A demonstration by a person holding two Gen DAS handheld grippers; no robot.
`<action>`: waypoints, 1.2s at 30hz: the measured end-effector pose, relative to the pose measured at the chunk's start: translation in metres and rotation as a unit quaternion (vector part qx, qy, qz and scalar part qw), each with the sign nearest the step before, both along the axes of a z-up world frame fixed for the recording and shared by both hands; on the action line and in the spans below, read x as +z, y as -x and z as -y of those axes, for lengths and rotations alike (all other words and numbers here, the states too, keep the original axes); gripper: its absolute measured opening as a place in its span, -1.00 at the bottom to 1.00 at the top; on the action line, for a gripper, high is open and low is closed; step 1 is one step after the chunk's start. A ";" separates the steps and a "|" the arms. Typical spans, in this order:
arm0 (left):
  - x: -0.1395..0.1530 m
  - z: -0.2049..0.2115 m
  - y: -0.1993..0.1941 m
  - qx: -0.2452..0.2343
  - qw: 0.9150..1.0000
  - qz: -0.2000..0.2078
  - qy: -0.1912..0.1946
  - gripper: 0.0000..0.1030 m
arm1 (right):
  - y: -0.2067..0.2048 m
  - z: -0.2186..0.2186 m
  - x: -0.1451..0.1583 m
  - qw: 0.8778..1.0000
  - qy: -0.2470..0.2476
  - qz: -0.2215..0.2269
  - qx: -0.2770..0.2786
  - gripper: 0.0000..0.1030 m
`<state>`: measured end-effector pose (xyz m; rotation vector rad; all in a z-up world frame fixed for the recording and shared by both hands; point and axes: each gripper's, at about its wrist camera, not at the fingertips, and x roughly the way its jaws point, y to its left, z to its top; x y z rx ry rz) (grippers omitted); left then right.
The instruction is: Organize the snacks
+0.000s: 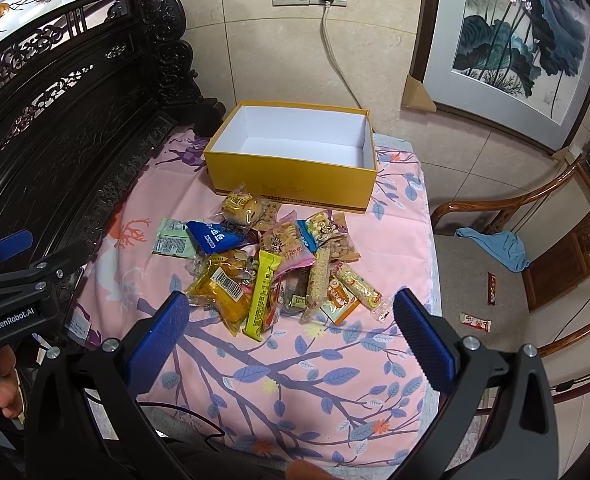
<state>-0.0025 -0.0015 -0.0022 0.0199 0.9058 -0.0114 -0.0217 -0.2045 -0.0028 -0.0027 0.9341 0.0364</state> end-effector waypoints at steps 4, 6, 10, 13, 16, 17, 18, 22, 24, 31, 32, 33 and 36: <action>0.000 0.000 0.000 0.000 1.000 0.000 0.000 0.96 | 0.000 0.000 0.000 1.000 0.000 0.000 0.001 0.97; -0.002 0.000 0.001 0.000 1.000 0.000 -0.001 0.96 | 0.000 0.000 0.000 1.000 0.000 0.000 0.002 0.97; -0.002 0.000 0.001 0.000 1.000 -0.001 -0.001 0.96 | -0.001 -0.001 -0.001 1.000 0.001 0.000 0.002 0.97; -0.002 0.000 0.001 0.000 1.000 0.000 -0.001 0.96 | -0.001 -0.001 -0.001 1.000 0.001 0.000 0.002 0.97; -0.002 0.000 0.000 0.000 1.000 -0.001 -0.001 0.96 | -0.001 -0.001 -0.002 1.000 0.001 0.000 0.002 0.97; -0.002 0.000 0.001 0.000 1.000 -0.001 -0.001 0.96 | -0.001 -0.001 -0.002 1.000 0.001 0.000 0.002 0.97; -0.002 0.000 0.000 0.000 1.000 -0.001 0.000 0.96 | -0.001 -0.001 -0.002 1.000 0.001 0.000 0.002 0.97; -0.002 0.000 0.002 -0.001 1.000 -0.001 0.000 0.96 | -0.002 -0.001 -0.002 1.000 0.001 0.000 0.002 0.97; -0.002 0.000 0.002 -0.001 1.000 -0.001 -0.001 0.96 | -0.002 -0.001 -0.002 1.000 0.001 0.000 0.002 0.97; -0.005 0.000 0.002 -0.001 1.000 -0.003 -0.001 0.96 | -0.002 0.000 -0.002 1.000 0.000 -0.001 0.002 0.97; -0.005 0.000 0.002 -0.001 1.000 -0.003 -0.001 0.96 | -0.002 0.000 -0.003 1.000 0.000 -0.002 0.002 0.97; -0.006 0.000 0.001 -0.002 1.000 -0.003 -0.001 0.96 | -0.003 0.000 -0.004 1.000 -0.001 -0.003 0.002 0.97; -0.007 0.001 0.000 -0.002 1.000 -0.006 -0.002 0.96 | -0.004 0.001 -0.004 1.000 -0.001 -0.004 0.003 0.97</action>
